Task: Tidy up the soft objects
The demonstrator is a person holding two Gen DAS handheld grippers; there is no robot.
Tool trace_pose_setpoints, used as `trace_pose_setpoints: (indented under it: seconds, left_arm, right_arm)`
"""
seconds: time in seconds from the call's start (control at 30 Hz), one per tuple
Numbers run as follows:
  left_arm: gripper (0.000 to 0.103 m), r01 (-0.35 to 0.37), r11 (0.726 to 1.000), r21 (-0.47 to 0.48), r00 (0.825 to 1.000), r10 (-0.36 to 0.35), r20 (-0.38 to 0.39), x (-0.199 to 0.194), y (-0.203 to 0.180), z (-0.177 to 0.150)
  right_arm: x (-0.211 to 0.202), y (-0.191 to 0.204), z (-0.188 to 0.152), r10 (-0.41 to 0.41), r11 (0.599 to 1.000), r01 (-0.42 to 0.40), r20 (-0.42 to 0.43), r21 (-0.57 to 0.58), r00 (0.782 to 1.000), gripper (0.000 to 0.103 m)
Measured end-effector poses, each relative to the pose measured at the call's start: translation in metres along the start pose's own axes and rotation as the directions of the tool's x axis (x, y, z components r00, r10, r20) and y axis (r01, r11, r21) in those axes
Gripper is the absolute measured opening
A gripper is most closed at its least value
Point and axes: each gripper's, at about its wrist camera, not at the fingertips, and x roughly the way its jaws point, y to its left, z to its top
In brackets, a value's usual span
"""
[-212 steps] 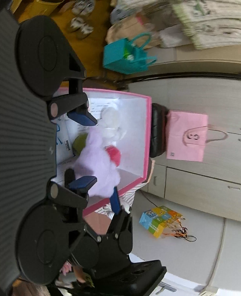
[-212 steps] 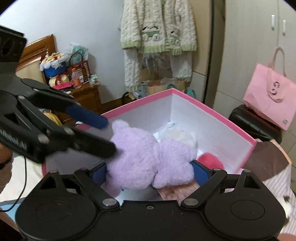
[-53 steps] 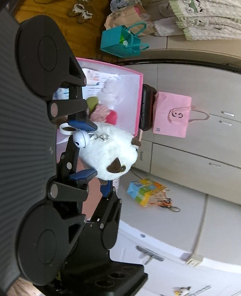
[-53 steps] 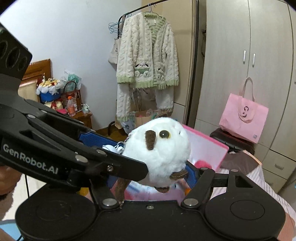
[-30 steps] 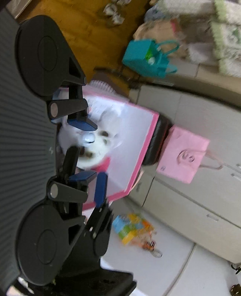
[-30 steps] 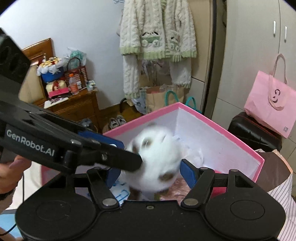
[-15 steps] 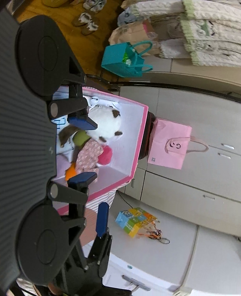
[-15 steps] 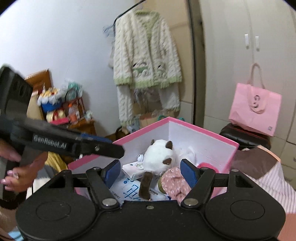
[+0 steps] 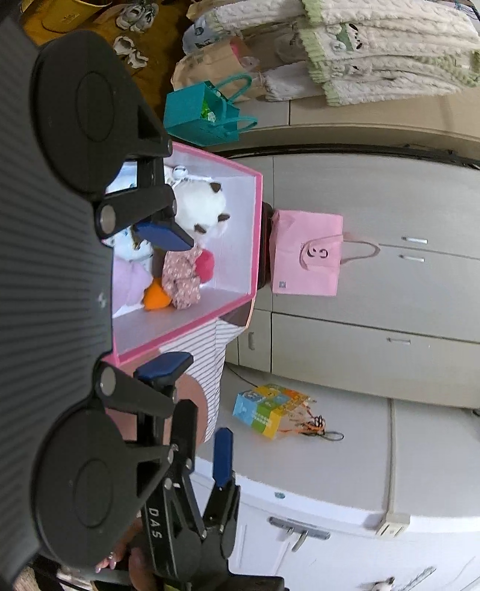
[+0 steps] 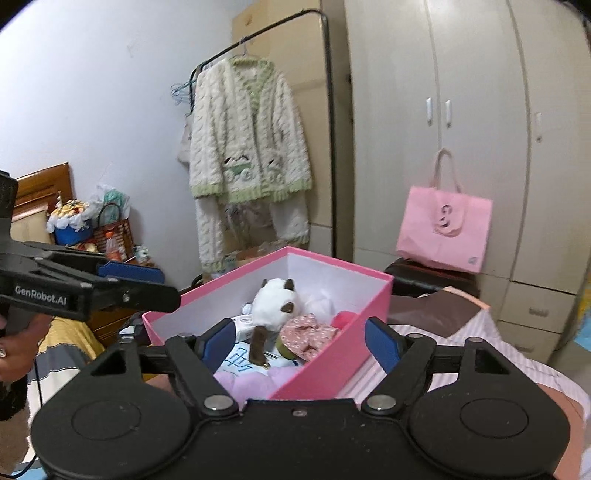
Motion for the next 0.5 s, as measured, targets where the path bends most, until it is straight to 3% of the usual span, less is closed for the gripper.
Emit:
trace_pose_setpoints:
  seconds: [0.23, 0.3, 0.4, 0.5]
  left_arm:
    - [0.071, -0.006, 0.997, 0.072, 1.000, 0.004, 0.031, -0.007, -0.029, -0.018]
    - [0.084, -0.022, 0.997, 0.071, 0.998, 0.018, 0.054, -0.008, -0.034, -0.023]
    - [0.103, -0.049, 0.997, 0.068, 0.995, 0.042, 0.092, -0.005, -0.042, -0.025]
    - [0.103, -0.086, 0.995, 0.056, 0.994, 0.082, 0.073, 0.003, -0.047, -0.024]
  right_arm:
    - [-0.037, -0.012, -0.027, -0.132, 0.989, 0.129, 0.044, 0.072, 0.990, 0.095]
    - [-0.042, -0.013, -0.032, -0.166, 0.985, 0.163, 0.037, 0.060, 0.986, 0.099]
    - [-0.037, -0.019, -0.033, -0.201, 0.977, 0.202, -0.029, 0.069, 0.979, 0.102]
    - [-0.031, -0.030, -0.039, -0.234, 0.965, 0.244, -0.100, 0.095, 0.967, 0.101]
